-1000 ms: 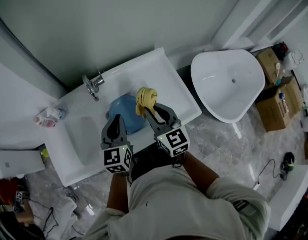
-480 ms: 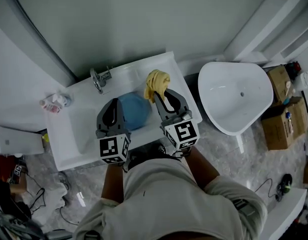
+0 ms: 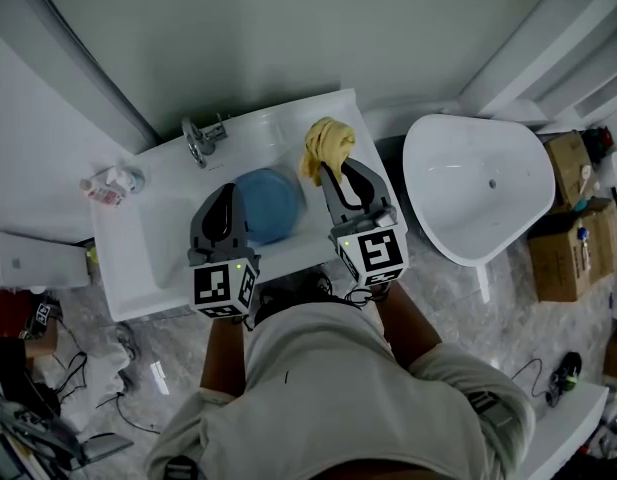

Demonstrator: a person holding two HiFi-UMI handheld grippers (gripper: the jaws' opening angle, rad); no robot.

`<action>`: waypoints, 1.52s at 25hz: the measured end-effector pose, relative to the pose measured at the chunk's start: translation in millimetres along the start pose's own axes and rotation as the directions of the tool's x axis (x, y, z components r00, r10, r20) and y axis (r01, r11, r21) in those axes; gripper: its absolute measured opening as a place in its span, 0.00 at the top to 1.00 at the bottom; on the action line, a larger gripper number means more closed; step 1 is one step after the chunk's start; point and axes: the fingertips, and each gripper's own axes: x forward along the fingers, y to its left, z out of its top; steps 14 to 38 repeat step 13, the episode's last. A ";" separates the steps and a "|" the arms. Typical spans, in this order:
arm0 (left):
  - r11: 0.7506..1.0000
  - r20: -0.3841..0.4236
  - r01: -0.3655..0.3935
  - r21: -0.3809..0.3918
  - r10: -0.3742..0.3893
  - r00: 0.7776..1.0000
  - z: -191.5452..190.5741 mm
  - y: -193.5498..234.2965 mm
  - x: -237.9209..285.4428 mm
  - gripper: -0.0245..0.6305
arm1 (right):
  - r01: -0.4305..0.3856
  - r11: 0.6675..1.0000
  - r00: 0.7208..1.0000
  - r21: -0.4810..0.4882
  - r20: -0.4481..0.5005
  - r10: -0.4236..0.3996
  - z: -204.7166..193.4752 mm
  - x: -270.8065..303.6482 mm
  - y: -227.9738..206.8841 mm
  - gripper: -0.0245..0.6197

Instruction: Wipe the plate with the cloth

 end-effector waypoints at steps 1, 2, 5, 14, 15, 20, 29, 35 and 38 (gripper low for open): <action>1.000 0.000 0.001 0.005 -0.001 1.000 -0.1 -0.7 -0.1 0.93 | -0.001 1.000 1.000 -0.002 0.002 0.001 0.5 -0.3 0.1 0.85; 1.000 -0.003 0.001 0.010 -0.001 1.000 -1.3 -1.0 0.4 0.93 | -0.003 1.000 1.000 -0.001 0.003 0.003 0.5 -0.3 0.3 0.85; 1.000 -0.019 0.000 0.011 0.000 1.000 -5.5 -1.9 1.2 0.93 | -0.011 1.000 1.000 0.007 0.001 0.011 -0.1 -0.7 2.3 0.85; 1.000 -0.039 0.019 0.023 -0.018 0.999 -5.1 -10.3 2.1 0.93 | -0.019 1.000 1.000 -0.009 -0.012 0.019 2.4 -6.1 2.3 0.85; 1.000 -0.039 0.019 0.023 -0.018 0.999 -5.1 -10.3 2.1 0.93 | -0.019 1.000 1.000 -0.009 -0.012 0.019 2.4 -6.1 2.3 0.85; 1.000 -0.039 0.019 0.023 -0.018 0.999 -5.1 -10.3 2.1 0.93 | -0.019 1.000 1.000 -0.009 -0.012 0.019 2.4 -6.1 2.3 0.85; 1.000 -0.039 0.019 0.023 -0.018 0.999 -5.1 -10.3 2.1 0.93 | -0.019 1.000 1.000 -0.009 -0.012 0.019 2.4 -6.1 2.3 0.85; 1.000 -0.039 0.019 0.023 -0.018 0.999 -5.1 -10.3 2.1 0.93 | -0.019 1.000 1.000 -0.009 -0.012 0.019 2.4 -6.1 2.3 0.85; 1.000 -0.039 0.019 0.023 -0.018 0.999 -5.1 -10.3 2.1 0.93 | -0.019 1.000 1.000 -0.009 -0.012 0.019 2.4 -6.1 2.3 0.85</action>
